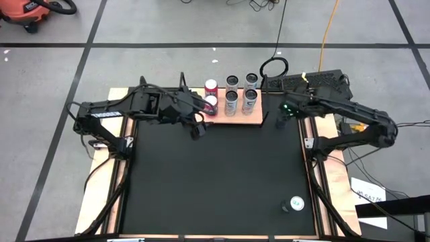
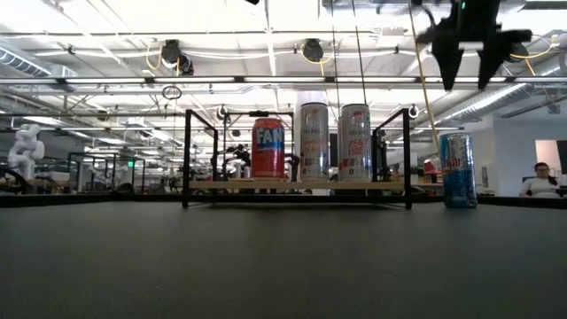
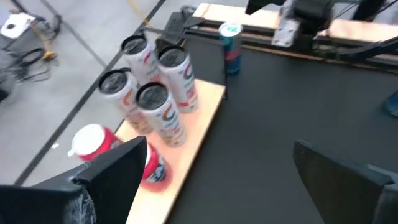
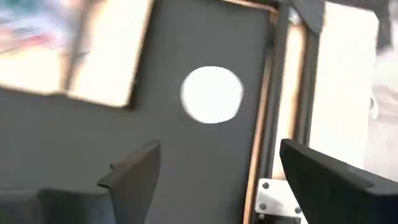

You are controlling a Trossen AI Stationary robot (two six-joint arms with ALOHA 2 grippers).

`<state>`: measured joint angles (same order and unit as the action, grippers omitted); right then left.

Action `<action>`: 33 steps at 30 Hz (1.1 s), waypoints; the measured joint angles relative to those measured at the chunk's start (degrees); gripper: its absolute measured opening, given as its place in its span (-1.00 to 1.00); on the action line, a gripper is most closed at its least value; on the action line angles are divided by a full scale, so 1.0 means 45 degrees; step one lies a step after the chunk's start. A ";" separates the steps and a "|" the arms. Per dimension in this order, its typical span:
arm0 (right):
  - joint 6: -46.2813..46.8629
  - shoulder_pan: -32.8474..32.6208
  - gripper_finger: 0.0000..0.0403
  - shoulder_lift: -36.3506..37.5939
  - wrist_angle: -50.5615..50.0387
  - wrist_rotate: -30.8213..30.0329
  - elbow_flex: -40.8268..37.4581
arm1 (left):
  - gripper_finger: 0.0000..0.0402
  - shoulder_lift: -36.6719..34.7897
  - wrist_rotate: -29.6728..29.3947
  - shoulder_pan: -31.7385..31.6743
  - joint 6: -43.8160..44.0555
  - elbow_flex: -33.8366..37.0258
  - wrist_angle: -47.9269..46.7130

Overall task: Place canned beverage on shelf
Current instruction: Put the top blue soda can on the shelf

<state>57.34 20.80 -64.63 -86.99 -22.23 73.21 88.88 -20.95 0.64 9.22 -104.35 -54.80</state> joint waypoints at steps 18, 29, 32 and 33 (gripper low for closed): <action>-0.1516 0.4029 0.60 -0.0320 0.4231 0.1975 -0.3197 | 0.98 0.0000 -0.1890 0.0414 0.1174 0.0002 -0.2373; -0.1947 0.4283 0.59 -0.1459 0.5096 0.2350 -0.3211 | 0.98 0.0000 -0.2436 0.0351 0.0872 0.0003 -0.2371; -0.1903 0.4283 0.52 -0.1756 0.4978 0.2534 -0.3198 | 0.98 0.0000 -0.2467 0.0353 0.0868 0.0000 -0.2371; -0.1923 0.4283 0.48 -0.1820 0.4944 0.2619 -0.3189 | 0.98 0.0000 -0.2497 0.0356 0.0868 0.0003 -0.2372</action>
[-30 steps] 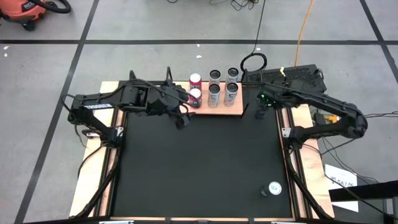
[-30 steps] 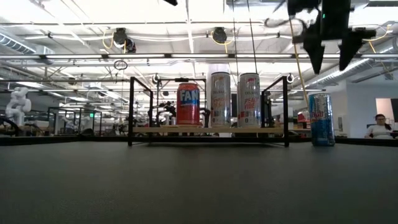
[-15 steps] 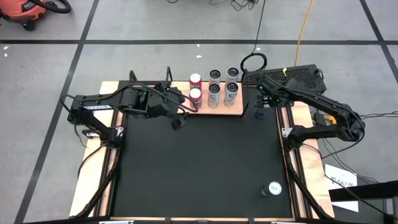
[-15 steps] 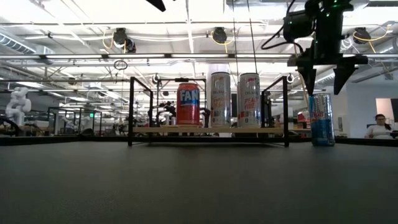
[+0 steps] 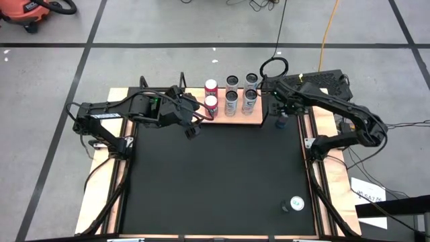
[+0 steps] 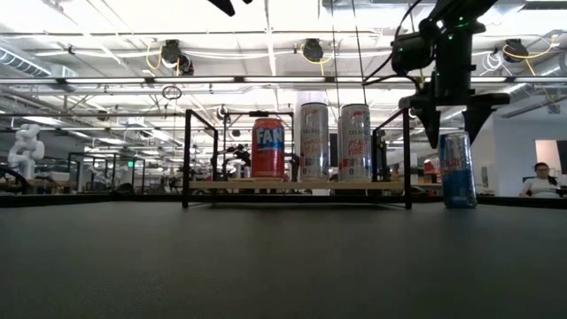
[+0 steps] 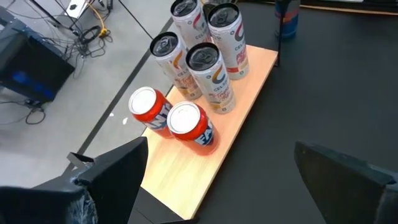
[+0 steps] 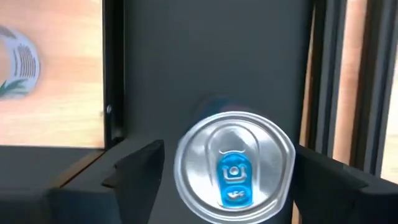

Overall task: Place canned beverage on shelf
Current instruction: Put the top blue soda can on the shelf

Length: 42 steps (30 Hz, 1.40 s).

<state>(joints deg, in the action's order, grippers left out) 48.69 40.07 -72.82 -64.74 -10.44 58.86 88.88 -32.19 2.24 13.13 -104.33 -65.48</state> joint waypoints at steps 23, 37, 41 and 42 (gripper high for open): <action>-0.1411 -0.0732 0.09 0.1847 -0.1880 0.3394 0.0073 | 0.98 0.0000 -0.0524 -0.0497 -0.0695 -0.0005 -0.1082; 0.0845 -0.4379 0.10 0.1843 -0.2542 0.3666 0.2919 | 0.98 0.0000 -0.0165 -0.1020 -0.1178 -0.0005 -0.1098; 0.1069 -0.5319 0.10 0.0999 -0.2009 0.3654 0.3835 | 0.98 0.0000 0.0100 -0.1015 -0.1384 -0.0005 -0.1096; 0.1059 -0.5525 0.09 0.0705 -0.1826 0.3654 0.4051 | 0.98 0.0000 0.0206 -0.1015 -0.1384 -0.0005 -0.1096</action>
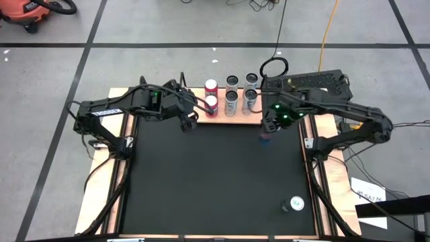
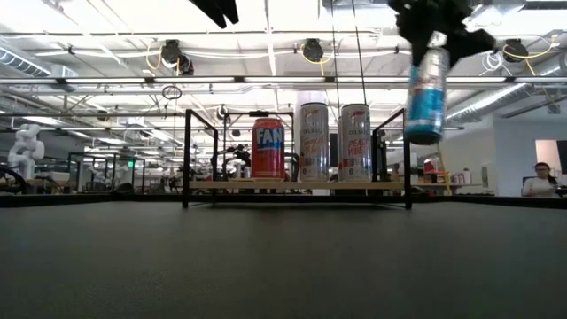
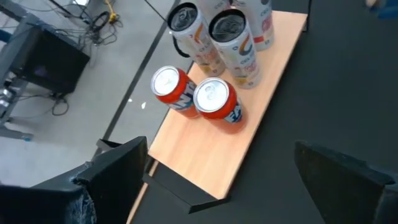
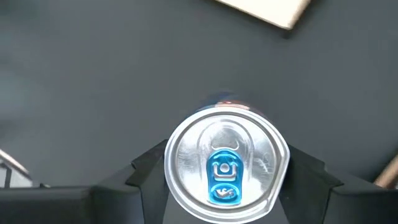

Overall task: Place canned beverage on shelf
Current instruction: Put the top blue soda can on the shelf

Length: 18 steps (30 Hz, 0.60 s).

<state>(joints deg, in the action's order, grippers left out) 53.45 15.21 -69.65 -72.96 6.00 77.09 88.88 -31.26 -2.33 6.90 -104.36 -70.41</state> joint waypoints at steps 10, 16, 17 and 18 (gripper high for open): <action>-0.1937 -0.1192 0.09 -0.3897 0.0904 0.0165 0.3673 | 0.98 -0.0082 0.0343 0.0010 0.0344 -0.0002 -0.0383; -0.3694 -0.1401 0.11 -0.5859 0.0791 0.1074 0.6577 | 0.98 -0.0145 0.1546 0.0010 0.0611 -0.0019 -0.1061; -0.3992 -0.1429 0.11 -0.6093 0.0748 0.1088 0.7024 | 0.98 -0.0159 0.2003 0.0005 0.0612 -0.0019 -0.1064; -0.4324 -0.1435 0.10 -0.6314 0.0720 0.1073 0.7440 | 0.98 -0.0160 0.2447 0.0005 0.0538 -0.0019 -0.1028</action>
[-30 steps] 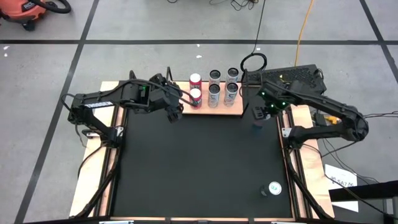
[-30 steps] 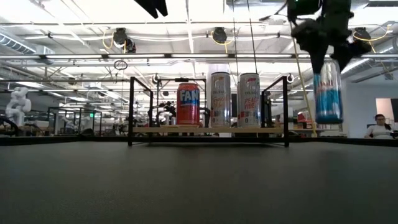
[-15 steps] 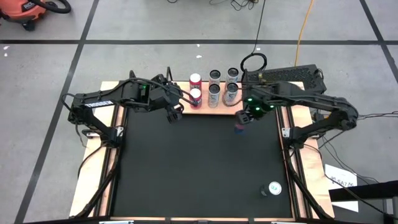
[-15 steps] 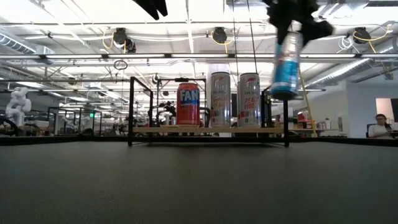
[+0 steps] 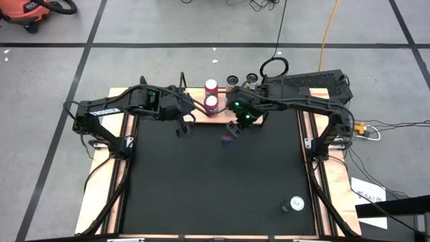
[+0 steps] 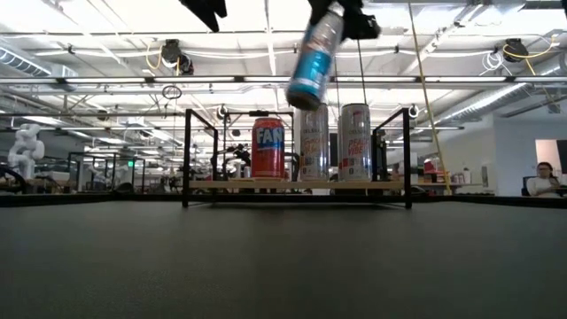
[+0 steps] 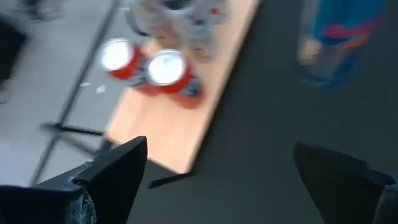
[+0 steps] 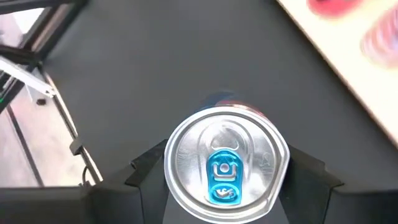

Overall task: Place canned beverage on shelf
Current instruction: Put the top blue soda can on the shelf

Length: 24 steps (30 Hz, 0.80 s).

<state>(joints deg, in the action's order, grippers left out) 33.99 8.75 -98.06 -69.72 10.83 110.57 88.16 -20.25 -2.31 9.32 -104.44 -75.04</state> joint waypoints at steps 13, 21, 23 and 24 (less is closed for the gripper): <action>-0.3872 -0.0438 0.12 -0.0559 -0.0169 0.0318 0.2469 | 0.98 0.0174 0.3675 0.0005 -0.1577 0.0005 0.3627; -0.5380 -0.0992 0.12 -0.0560 0.0519 0.0306 0.2822 | 0.98 0.0993 0.5077 0.0005 -0.1512 0.0005 0.4576; -0.5639 -0.1054 0.12 -0.0545 0.0752 0.0296 0.2844 | 0.98 0.1259 0.5573 0.0005 -0.1512 0.0024 0.4569; -0.5714 -0.1059 0.12 -0.0545 0.0755 0.0296 0.2844 | 0.98 0.1371 0.5870 0.0002 -0.1528 0.0024 0.4615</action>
<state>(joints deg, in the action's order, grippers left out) 8.28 3.99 -100.51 -66.32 12.16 123.37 94.33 6.17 -2.30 2.44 -104.33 -54.27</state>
